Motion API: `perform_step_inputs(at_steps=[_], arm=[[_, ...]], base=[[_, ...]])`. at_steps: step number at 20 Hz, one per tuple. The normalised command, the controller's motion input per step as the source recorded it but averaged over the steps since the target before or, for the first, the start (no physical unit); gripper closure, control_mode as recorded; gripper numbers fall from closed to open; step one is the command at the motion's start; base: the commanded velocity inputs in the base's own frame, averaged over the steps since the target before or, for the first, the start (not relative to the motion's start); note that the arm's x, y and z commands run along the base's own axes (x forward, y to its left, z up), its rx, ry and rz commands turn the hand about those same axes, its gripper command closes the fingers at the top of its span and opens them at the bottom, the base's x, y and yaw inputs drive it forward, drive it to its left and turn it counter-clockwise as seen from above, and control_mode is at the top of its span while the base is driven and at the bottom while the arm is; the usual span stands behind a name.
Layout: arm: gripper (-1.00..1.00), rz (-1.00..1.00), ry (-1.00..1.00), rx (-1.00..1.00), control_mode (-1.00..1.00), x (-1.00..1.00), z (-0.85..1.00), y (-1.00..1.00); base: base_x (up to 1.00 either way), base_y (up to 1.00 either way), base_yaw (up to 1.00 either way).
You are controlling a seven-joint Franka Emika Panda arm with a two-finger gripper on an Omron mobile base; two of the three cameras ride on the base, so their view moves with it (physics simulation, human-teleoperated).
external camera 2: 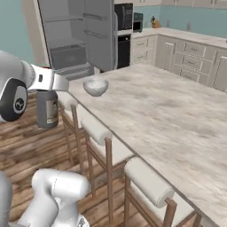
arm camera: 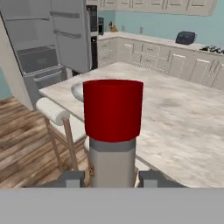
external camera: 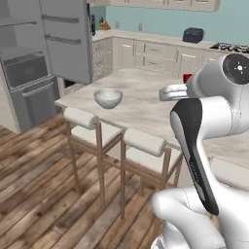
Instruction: There is a bowl on the dining counter. Grab a lemon wedge from the fridge and place it in the bowl. Then get the liquor bottle and glass cup from the cabinet and place them next to the bowl.
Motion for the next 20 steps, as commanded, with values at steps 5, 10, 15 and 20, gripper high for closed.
perform_step_inputs(at_steps=[5,10,15,20], arm=[[1.0,0.0,0.0,0.0,1.0,0.0,0.0,0.0],[1.0,0.0,0.0,0.0,1.0,0.0,0.0,0.0],[1.0,0.0,0.0,0.0,1.0,0.0,0.0,0.0],[1.0,0.0,0.0,0.0,1.0,0.0,0.0,0.0]], base=[[0.1,0.8,-0.45],[0.05,0.86,-0.43],[0.02,0.89,-0.43],[0.03,0.89,-0.42]])
